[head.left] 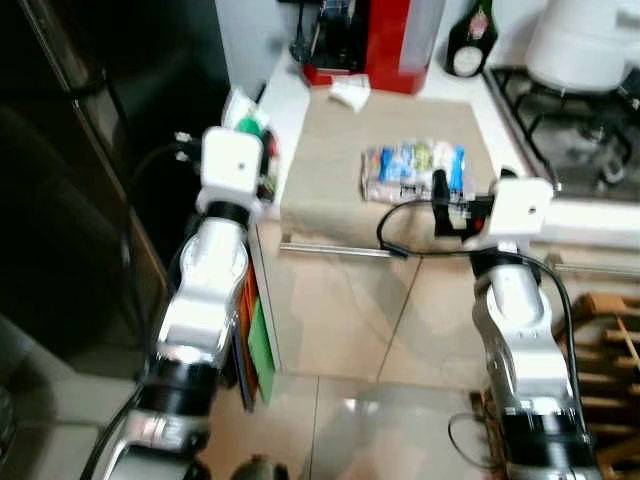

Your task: Restocking fridge

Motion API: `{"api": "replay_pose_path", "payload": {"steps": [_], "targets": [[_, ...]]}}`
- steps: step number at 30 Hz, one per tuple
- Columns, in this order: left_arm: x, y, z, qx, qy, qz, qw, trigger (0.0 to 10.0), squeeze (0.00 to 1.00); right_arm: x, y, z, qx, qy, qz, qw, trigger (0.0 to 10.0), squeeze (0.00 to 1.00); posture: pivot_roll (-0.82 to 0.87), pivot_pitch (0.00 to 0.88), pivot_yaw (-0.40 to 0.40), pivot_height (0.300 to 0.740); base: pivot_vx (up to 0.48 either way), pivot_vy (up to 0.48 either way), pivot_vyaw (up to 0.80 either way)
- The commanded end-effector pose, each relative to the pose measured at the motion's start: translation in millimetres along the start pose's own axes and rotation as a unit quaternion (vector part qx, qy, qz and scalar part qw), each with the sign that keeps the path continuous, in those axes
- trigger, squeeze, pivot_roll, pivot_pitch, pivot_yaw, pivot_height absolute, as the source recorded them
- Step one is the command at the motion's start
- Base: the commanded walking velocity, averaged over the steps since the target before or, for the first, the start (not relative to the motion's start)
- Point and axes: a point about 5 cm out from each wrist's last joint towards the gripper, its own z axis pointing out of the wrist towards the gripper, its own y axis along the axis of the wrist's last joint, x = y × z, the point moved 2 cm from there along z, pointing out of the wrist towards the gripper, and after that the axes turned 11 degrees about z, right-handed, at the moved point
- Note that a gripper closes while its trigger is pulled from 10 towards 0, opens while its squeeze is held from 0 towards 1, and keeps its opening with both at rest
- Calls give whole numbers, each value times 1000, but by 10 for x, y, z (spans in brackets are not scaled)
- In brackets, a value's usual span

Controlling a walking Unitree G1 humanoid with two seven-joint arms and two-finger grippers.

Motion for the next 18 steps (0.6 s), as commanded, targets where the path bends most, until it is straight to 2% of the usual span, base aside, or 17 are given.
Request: {"api": "replay_pose_path", "payload": {"steps": [1, 4, 18], "targets": [[75, 19, 2, -4, 13, -3, 1000, 10000, 0, -3, 3, -11, 0, 0, 3, 1000, 10000, 0, -101, 8, 29, 740, -240, 0, 0], [69, 17, 5, -4, 11, -7, 1000, 10000, 0, -4, 0, -11, 1, 0, 3, 1000, 10000, 0, -103, 10, 30, 740, -80, 0, 0], [63, 8, 3, -1, 9, -18, 1000, 10000, 0, -8, -23, -22, 5, -1, 4, 1000, 10000, 0, -102, 13, 33, 740, -269, 0, 0]]}}
